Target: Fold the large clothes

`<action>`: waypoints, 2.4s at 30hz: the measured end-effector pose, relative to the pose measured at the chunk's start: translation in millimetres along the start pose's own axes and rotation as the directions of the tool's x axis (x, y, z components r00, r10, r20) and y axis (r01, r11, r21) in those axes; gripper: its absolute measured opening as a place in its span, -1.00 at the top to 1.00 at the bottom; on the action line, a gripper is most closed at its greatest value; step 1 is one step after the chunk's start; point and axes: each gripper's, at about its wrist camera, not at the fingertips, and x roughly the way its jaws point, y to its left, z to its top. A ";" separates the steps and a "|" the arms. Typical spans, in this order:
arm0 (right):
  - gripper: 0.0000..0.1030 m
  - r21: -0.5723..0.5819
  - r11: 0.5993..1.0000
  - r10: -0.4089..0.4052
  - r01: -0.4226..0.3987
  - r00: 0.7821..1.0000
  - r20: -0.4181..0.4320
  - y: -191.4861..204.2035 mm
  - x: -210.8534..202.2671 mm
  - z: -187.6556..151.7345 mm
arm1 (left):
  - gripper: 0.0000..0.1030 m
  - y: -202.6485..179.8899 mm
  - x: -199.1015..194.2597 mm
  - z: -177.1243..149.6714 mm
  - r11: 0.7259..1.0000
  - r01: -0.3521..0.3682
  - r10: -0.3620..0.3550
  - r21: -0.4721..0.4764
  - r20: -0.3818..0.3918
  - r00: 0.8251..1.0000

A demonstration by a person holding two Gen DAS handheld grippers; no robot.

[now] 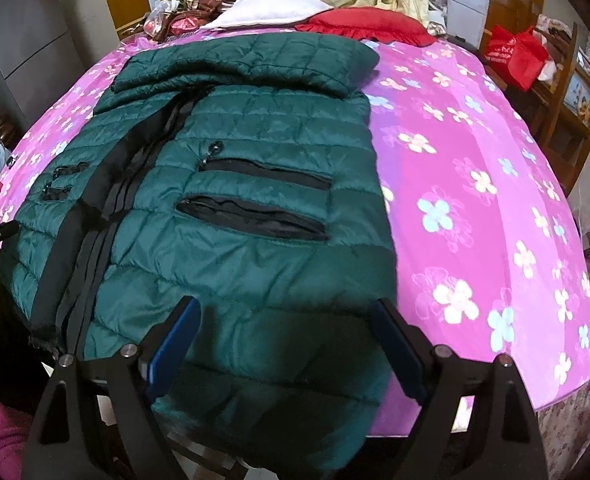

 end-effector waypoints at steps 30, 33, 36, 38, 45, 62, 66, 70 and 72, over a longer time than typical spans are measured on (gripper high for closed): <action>-0.77 0.069 0.961 0.276 -0.269 0.955 -0.108 -21.3 24.2 -18.5 | -0.07 19.5 30.1 -7.9 0.990 0.132 -0.139 -0.053 -0.169 0.976; -0.63 0.051 0.960 0.279 -0.276 0.955 -0.098 -18.8 24.1 -16.4 | -0.07 18.8 29.9 -8.6 0.992 0.121 -0.126 -0.041 -0.166 0.978; -0.56 0.034 0.961 0.276 -0.274 0.956 -0.096 -17.8 24.0 -16.4 | -0.07 17.7 30.0 -8.6 0.993 0.112 -0.117 -0.039 -0.166 0.979; -0.50 0.025 0.962 0.274 -0.273 0.957 -0.094 -18.4 23.9 -17.2 | -0.07 16.7 30.4 -8.5 0.994 0.107 -0.112 -0.037 -0.165 0.980; -0.41 0.005 0.960 0.279 -0.280 0.957 -0.076 -18.5 22.7 -17.8 | 0.35 9.9 28.3 -10.0 0.995 0.104 -0.101 0.009 -0.161 0.982; 0.42 -0.032 0.949 0.316 -0.315 0.948 0.044 -25.5 -10.1 12.1 | 1.00 -0.1 -24.3 28.0 0.993 0.108 -0.108 0.055 -0.004 0.994; 0.42 -0.017 0.944 0.330 -0.330 0.937 0.117 -32.4 -26.2 33.1 | 1.00 0.6 -32.5 48.1 0.993 0.114 -0.116 0.034 0.042 0.992; 0.42 0.009 0.943 0.325 -0.331 0.931 0.166 -40.1 -34.0 55.0 | 1.00 -6.5 -38.6 69.9 0.994 0.109 -0.112 0.031 0.092 0.989; 0.42 0.017 0.946 0.315 -0.323 0.930 0.189 -43.2 -35.9 70.3 | 1.00 -10.4 -40.3 82.2 0.994 0.105 -0.108 0.032 0.118 0.987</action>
